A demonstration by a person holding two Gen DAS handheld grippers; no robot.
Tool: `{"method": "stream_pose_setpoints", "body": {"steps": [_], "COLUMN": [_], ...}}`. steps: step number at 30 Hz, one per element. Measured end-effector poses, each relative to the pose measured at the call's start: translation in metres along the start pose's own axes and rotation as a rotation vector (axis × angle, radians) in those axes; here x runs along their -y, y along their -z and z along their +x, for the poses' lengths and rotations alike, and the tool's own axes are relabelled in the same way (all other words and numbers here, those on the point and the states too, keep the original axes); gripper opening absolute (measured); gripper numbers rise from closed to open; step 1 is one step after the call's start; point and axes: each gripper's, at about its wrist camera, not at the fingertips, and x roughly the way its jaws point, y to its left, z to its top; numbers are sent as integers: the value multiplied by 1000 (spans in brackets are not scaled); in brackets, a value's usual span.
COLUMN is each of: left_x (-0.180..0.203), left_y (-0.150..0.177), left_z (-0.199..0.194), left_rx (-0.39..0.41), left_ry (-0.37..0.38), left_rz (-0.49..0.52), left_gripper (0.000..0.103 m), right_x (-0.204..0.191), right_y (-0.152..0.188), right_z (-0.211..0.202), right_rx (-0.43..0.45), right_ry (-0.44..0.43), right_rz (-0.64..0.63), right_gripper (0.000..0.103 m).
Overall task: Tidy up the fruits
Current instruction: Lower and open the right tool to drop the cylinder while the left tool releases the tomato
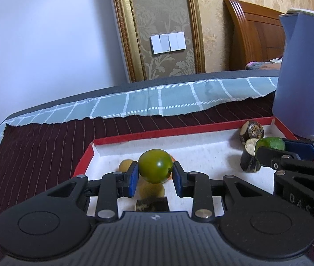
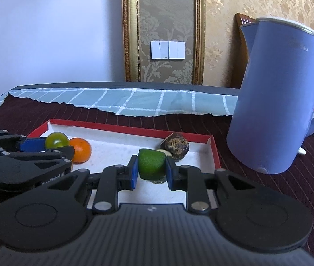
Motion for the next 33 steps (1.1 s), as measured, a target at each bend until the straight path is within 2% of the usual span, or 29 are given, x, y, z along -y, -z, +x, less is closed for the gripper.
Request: {"method": "stream_pose_setpoints", "body": {"steps": [11, 20, 21, 23, 25, 27, 28, 30, 31, 32, 33], "left_x": [5, 12, 13, 13, 13, 14, 14, 13, 12, 11, 10], "left_y": [-6, -15, -15, -15, -14, -14, -14, -15, -15, -16, -17], "left_z": [18, 22, 22, 23, 24, 23, 22, 19, 17, 15, 13], "left_rx": [-10, -5, -8, -15, -24, -26, -22, -7, 6, 17, 28], "left_ry": [-14, 8, 5, 8, 16, 15, 7, -8, -17, -28, -34], "left_rz": [11, 8, 6, 2, -4, -2, -1, -2, -4, -7, -9], "left_gripper": [31, 33, 33, 33, 34, 38, 45, 60, 72, 76, 77], "right_x": [7, 7, 7, 8, 9, 11, 11, 11, 13, 14, 16], "right_y": [-3, -5, -5, -5, -5, -5, -5, -4, -3, -3, -3], "right_z": [17, 21, 21, 22, 21, 20, 20, 18, 17, 16, 15], "right_rx": [-13, -7, -5, -2, 1, -1, 2, 8, 9, 10, 12], "right_ry": [14, 24, 26, 40, 42, 40, 44, 51, 52, 52, 53], "right_rz": [25, 29, 27, 27, 28, 34, 34, 38, 42, 48, 53], "right_gripper": [24, 24, 25, 32, 33, 39, 43, 44, 44, 45, 48]}}
